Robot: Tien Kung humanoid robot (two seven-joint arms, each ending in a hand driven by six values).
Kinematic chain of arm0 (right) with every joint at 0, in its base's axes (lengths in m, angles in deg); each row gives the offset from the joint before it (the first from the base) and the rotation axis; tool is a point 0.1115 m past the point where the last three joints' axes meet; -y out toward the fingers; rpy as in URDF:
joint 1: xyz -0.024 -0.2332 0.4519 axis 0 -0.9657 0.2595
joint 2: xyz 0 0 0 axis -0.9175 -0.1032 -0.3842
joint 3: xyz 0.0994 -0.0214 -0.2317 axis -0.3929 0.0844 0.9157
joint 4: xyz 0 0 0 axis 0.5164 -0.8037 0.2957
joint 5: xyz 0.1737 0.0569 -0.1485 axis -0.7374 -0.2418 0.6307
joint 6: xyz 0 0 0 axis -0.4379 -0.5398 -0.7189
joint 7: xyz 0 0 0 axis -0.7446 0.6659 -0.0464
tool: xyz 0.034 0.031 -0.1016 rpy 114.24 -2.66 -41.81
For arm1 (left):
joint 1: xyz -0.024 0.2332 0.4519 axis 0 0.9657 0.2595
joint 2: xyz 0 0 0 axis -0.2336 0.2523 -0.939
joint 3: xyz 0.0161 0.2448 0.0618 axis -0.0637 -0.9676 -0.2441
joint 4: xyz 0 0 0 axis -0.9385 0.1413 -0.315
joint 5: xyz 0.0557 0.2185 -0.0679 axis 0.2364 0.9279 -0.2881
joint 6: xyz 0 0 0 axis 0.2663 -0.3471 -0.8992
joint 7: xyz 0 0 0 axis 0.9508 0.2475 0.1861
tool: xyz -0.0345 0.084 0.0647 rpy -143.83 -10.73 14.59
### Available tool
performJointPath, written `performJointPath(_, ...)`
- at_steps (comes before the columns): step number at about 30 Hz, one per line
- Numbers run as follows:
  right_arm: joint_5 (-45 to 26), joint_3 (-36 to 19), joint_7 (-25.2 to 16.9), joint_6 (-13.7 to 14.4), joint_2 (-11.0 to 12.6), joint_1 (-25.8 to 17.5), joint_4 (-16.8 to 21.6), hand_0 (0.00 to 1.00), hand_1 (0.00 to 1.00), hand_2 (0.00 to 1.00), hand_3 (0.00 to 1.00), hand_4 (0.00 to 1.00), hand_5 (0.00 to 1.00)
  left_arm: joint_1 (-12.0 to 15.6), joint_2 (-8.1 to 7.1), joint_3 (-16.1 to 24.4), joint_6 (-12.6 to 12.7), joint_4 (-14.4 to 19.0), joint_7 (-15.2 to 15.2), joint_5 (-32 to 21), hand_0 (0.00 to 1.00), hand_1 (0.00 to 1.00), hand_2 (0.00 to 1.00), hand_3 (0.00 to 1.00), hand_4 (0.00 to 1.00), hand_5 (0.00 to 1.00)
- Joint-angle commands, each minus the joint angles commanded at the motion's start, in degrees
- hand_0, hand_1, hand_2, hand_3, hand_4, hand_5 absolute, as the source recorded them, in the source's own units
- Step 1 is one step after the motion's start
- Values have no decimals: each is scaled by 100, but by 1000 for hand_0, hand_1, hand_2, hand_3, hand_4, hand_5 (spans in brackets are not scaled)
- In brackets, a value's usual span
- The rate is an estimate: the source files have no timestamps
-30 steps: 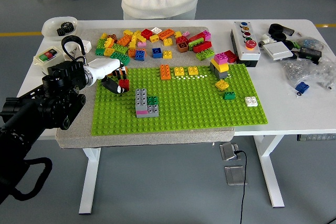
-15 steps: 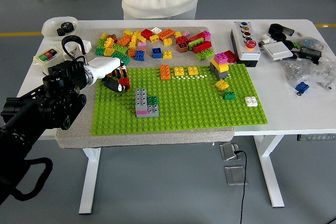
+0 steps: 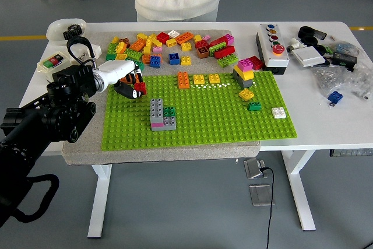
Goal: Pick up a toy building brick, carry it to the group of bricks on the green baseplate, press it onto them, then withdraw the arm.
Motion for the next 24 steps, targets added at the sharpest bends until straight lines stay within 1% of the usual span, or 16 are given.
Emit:
performJointPath(8,-3,-16,3,-1,0,-13,0,745,639,681,633,851,559,12,-21,144,-67,184,30,0,619,577,556,560,599,268)
performJointPath(15,-1,-38,-3,2,1,-24,0,745,639,681,633,851,558,55,-82,329,-134,555,82,0,619,575,555,558,604,272)
performJointPath(24,-10,-58,-4,7,-2,-37,0,745,639,681,633,851,558,158,-191,411,-202,1055,145,0,616,571,553,557,604,270)
